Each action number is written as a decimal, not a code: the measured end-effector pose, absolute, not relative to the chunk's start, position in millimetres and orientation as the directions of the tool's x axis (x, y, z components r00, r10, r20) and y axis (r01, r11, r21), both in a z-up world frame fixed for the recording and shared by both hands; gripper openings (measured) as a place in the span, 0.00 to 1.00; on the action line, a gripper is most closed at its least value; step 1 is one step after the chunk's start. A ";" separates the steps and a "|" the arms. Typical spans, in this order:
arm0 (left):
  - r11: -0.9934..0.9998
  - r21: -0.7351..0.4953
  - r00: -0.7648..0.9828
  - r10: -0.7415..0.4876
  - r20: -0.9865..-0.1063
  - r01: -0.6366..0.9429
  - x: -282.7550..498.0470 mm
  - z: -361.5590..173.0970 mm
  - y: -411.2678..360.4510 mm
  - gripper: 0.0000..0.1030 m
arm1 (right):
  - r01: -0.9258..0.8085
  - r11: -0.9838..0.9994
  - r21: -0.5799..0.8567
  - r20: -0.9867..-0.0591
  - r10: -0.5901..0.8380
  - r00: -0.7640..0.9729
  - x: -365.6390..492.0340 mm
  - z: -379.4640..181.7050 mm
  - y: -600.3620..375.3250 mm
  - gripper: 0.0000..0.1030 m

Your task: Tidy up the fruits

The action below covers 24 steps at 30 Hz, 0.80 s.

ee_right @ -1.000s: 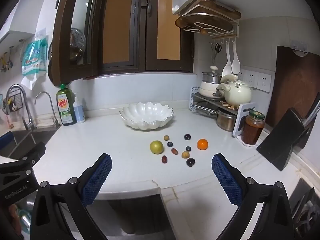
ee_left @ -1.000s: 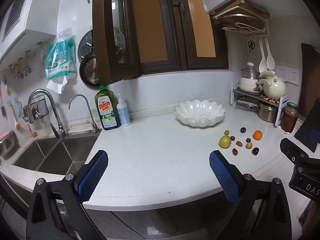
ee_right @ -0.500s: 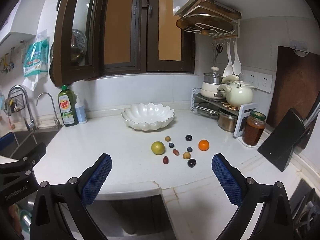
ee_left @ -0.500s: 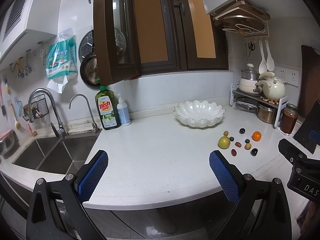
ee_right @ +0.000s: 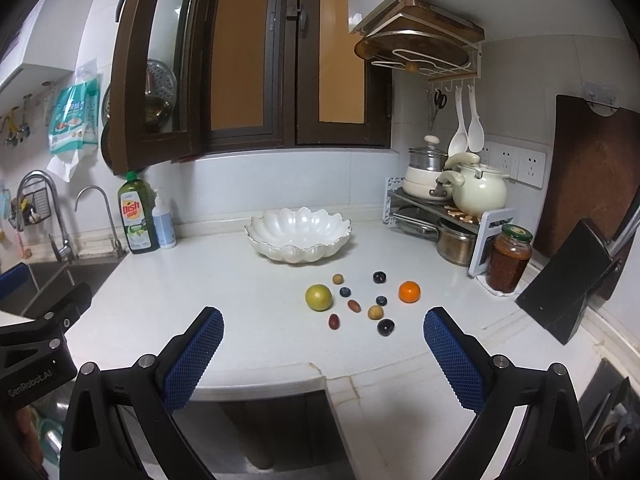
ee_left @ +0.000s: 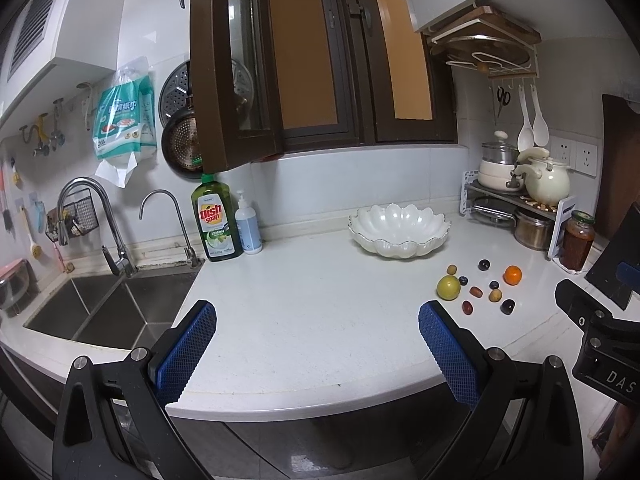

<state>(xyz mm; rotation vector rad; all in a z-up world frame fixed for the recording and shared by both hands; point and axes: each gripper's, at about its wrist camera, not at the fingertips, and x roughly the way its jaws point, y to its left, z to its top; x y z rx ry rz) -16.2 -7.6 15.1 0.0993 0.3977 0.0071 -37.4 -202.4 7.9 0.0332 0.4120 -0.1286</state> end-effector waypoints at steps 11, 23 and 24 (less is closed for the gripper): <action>0.995 0.098 0.921 0.025 -0.388 0.014 -16.1 15.8 -8.9 1.00 | 0.130 0.991 0.009 -0.400 -0.116 0.909 -38.3 8.8 -202.4 0.99; 0.995 0.099 0.918 0.018 -0.395 0.023 -16.4 16.3 -12.2 1.00 | 0.134 0.991 0.008 -0.402 -0.119 0.908 -38.4 10.5 -202.8 0.99; 0.995 0.098 0.918 0.017 -0.396 0.024 -16.5 16.2 -12.5 1.00 | 0.133 0.991 0.008 -0.403 -0.119 0.908 -38.5 10.7 -202.9 0.99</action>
